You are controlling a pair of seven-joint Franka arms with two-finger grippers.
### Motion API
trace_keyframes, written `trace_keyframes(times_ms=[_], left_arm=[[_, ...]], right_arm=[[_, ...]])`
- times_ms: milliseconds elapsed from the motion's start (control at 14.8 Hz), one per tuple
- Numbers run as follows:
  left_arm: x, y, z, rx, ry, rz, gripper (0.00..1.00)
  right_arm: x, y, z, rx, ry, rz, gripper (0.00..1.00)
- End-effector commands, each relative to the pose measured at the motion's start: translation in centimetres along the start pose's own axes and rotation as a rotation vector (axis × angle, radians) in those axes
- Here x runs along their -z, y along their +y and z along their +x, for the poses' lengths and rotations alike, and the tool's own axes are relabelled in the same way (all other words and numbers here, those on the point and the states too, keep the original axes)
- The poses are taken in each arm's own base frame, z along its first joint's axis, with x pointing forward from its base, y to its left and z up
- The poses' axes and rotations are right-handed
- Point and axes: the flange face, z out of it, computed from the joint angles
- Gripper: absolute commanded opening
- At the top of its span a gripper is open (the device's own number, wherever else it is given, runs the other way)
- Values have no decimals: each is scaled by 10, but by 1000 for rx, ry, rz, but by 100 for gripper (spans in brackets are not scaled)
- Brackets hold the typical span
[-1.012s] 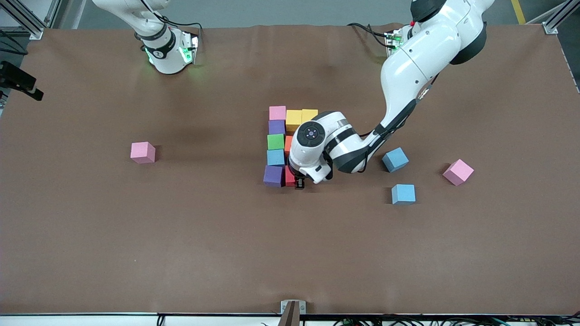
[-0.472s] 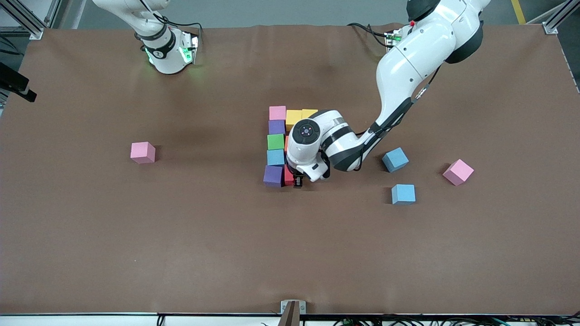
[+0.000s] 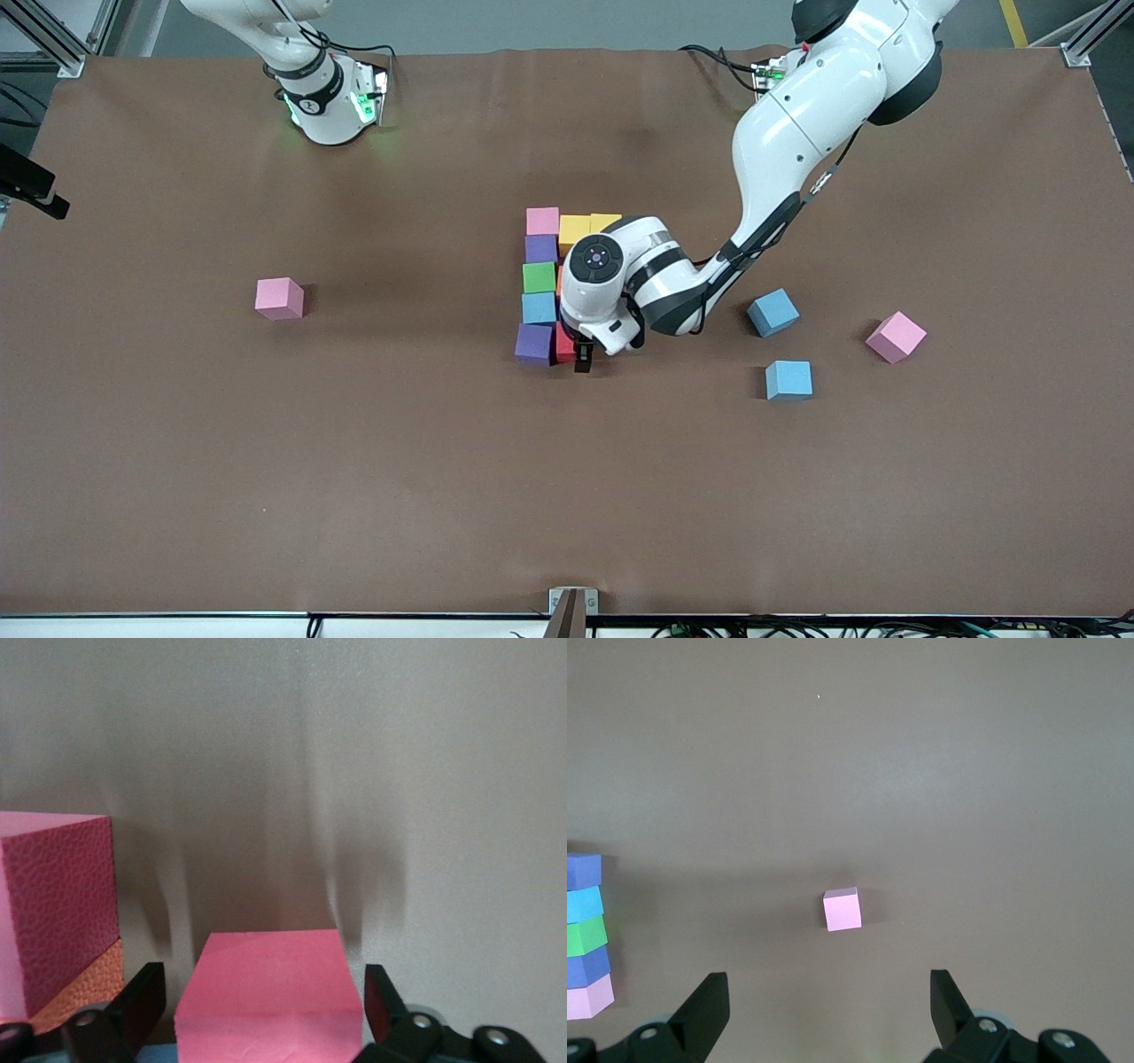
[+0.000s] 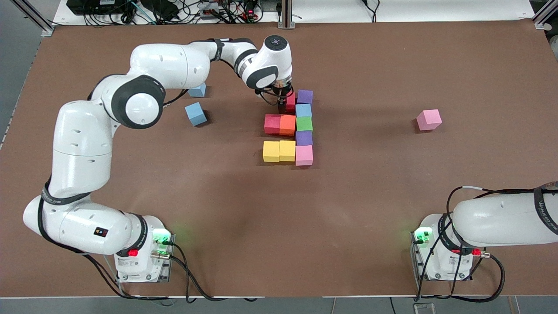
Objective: Arrange 11 blocks into digit 3
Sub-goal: 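Place the red cube beside the purple cube with the left gripper, then release the red cube and reach the left gripper to the cyan cube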
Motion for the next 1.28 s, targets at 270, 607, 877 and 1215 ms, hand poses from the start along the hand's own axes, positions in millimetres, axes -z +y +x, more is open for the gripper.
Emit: trace_keyframes(times_ms=[270, 607, 877, 1215], left_arm=[[44, 5, -5, -6, 11, -36, 100], [93, 13, 1, 12, -15, -38, 100], [140, 44, 47, -38, -53, 1, 100], [154, 88, 126, -137, -39, 4, 100]], right_arm=[[5, -5, 0, 17, 4, -4, 100], [4, -5, 1, 15, 4, -4, 100], [4, -5, 1, 16, 5, -3, 100], [4, -5, 1, 17, 5, -3, 100]])
